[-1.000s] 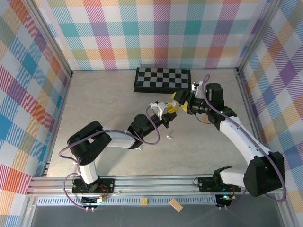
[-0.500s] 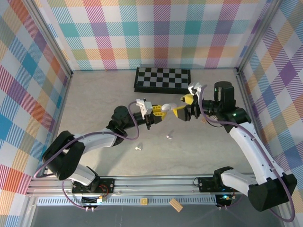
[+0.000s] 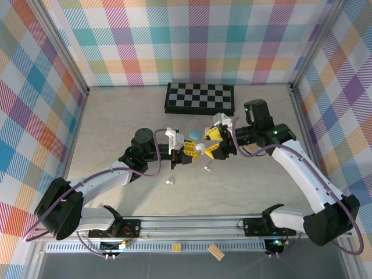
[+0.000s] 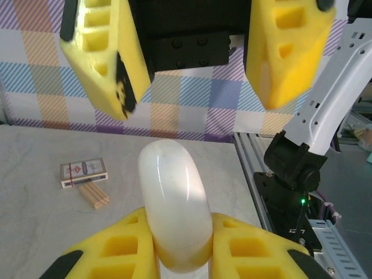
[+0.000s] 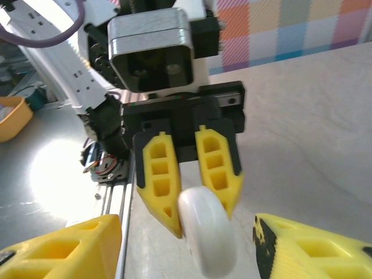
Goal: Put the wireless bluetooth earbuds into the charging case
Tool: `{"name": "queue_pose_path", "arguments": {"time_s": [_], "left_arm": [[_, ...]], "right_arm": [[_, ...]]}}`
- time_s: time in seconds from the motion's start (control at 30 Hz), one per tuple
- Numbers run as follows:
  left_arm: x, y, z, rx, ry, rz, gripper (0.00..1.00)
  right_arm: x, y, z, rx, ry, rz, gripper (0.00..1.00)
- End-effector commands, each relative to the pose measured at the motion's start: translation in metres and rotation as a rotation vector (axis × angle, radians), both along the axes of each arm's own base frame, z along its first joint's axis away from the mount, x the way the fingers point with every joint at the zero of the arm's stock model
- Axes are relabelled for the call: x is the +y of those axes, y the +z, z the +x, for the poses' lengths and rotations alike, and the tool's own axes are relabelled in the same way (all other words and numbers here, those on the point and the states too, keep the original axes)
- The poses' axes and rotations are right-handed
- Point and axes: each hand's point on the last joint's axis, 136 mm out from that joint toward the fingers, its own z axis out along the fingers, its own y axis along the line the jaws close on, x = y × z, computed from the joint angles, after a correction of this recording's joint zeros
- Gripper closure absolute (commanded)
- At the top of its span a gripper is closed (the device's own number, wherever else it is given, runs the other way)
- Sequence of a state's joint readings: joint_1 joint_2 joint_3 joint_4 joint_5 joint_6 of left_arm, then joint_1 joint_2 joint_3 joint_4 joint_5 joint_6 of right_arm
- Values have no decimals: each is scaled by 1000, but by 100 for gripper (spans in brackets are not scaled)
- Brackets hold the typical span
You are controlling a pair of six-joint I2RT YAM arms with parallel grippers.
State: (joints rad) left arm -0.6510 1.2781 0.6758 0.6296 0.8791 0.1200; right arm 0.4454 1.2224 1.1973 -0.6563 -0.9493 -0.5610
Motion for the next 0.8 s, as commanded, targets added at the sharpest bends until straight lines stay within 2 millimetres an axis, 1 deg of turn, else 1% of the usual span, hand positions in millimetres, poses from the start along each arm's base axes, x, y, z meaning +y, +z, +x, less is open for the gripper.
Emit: {"name": "queue_pose_path", "arguments": {"time_s": [0.0, 0.13, 0.2, 0.27, 0.37, 0.5, 0.57, 0.7, 0.73, 0.77], "left_arm": [[3, 17, -6, -23, -29, -50, 80], [4, 19, -7, -21, -25, -59, 80], [5, 20, -8, -23, -26, -62, 79], [5, 22, -9, -27, -28, -65, 79], [5, 23, -8, -28, -28, -68, 79], [4, 22, -7, -22, -24, -73, 77], [4, 23, -3, -24, -3, -89, 71], [9, 31, 6, -41, 76, -155, 46], [10, 32, 8, -39, 87, -170, 42], [11, 34, 8, -40, 91, -187, 41]], "right_arm": [[10, 4, -8, -23, 89, 16, 40], [15, -4, -5, -5, 96, -12, 44], [15, -5, -4, -13, 90, -18, 48], [15, -8, -2, -15, 81, -27, 49], [14, -9, -1, -16, 72, -37, 63], [14, -5, -1, -26, 67, -22, 79], [14, -3, -1, -36, 58, -14, 80], [15, 5, 1, -61, 36, 29, 81], [15, 8, 0, -65, 34, 42, 81], [16, 10, 1, -69, 33, 56, 81]]}}
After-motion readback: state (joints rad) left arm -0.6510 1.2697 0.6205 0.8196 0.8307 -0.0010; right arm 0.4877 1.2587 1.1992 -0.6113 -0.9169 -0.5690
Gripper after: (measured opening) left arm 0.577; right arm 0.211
